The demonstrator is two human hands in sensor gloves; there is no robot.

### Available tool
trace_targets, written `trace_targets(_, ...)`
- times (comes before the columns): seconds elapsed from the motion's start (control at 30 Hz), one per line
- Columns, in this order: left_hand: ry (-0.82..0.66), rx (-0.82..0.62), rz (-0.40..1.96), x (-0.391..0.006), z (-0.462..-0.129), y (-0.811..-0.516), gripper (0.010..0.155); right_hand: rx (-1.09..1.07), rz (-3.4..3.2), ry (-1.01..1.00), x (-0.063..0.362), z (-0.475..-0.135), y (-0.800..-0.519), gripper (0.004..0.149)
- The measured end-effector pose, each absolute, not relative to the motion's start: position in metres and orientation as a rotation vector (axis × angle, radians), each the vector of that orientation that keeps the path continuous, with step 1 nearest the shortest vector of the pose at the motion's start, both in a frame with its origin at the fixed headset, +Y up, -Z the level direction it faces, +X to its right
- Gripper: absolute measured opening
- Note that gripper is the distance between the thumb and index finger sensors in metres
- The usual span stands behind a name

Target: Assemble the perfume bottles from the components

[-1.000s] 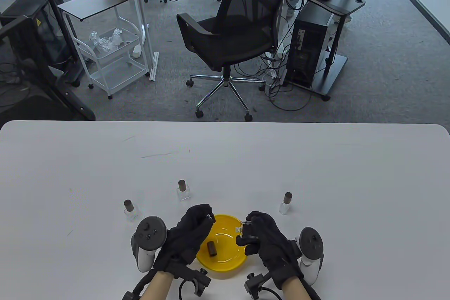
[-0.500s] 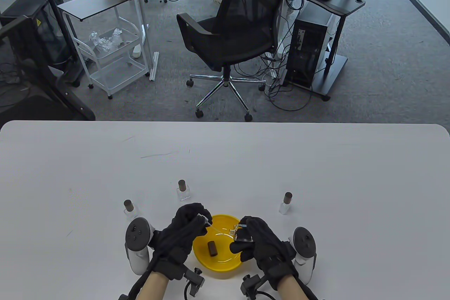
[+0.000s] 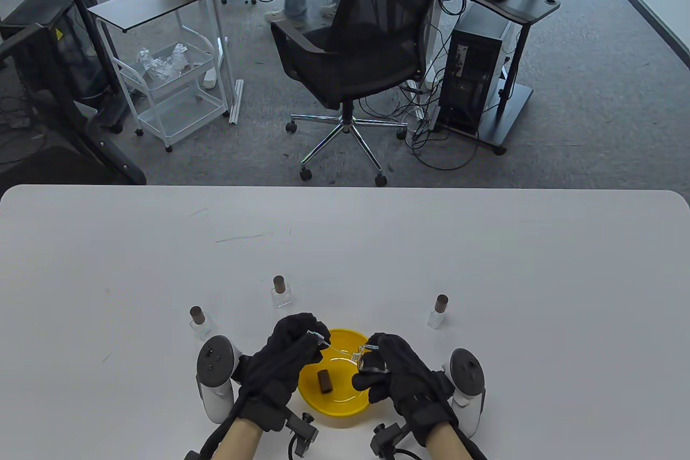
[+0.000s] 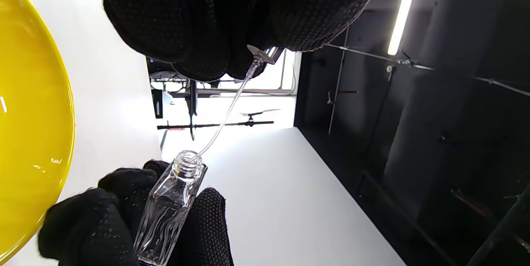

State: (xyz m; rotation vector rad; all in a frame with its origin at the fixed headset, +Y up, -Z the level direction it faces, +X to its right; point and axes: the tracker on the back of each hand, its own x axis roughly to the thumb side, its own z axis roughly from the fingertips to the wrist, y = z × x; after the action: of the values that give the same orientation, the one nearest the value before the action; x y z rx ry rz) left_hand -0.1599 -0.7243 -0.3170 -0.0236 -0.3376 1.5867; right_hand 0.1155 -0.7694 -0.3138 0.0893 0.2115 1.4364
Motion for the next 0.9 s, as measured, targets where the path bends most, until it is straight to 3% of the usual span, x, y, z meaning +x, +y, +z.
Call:
trace_targets(0.6, -0.231, -0.089, 1.576, -0.142, -0.313, -0.746, 0.042, 0.24, 1.468, 0.078, 0.113, -0.308, -0.751, 0.047)
trace_targets(0.9, -0.236, -0.115, 1.391, -0.139, -0.315, -0.747, 0.042, 0.311, 1.717, 0.002, 0.114, -0.306, -0.743, 0.047)
